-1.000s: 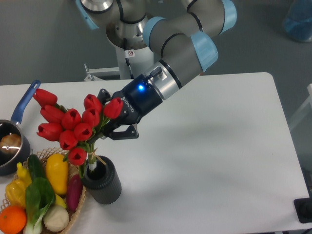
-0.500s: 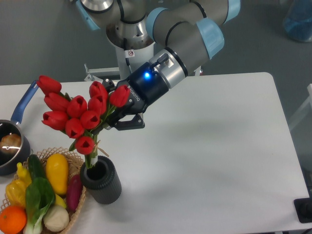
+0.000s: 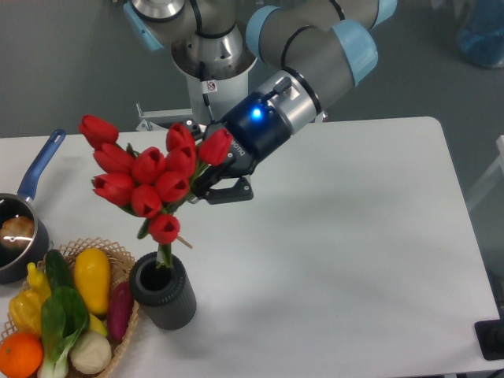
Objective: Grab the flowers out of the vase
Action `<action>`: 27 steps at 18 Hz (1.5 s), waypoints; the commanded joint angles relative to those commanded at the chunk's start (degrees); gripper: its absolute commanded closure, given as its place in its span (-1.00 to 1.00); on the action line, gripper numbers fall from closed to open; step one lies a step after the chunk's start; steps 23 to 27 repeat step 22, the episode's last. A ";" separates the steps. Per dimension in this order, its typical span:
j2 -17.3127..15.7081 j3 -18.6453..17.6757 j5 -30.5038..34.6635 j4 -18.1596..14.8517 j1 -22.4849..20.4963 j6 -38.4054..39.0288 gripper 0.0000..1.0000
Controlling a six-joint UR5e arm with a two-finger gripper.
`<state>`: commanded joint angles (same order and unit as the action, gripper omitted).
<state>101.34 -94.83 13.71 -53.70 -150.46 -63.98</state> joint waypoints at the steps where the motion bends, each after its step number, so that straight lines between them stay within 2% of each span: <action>1: 0.00 0.00 0.00 0.00 -0.88 -0.09 0.59; 7: 0.17 1.05 0.09 0.09 -2.64 -0.44 0.59; 21: 0.18 -0.70 0.35 0.00 -5.89 -1.05 0.59; 27: 0.26 -0.70 0.35 0.00 -5.90 -1.06 0.59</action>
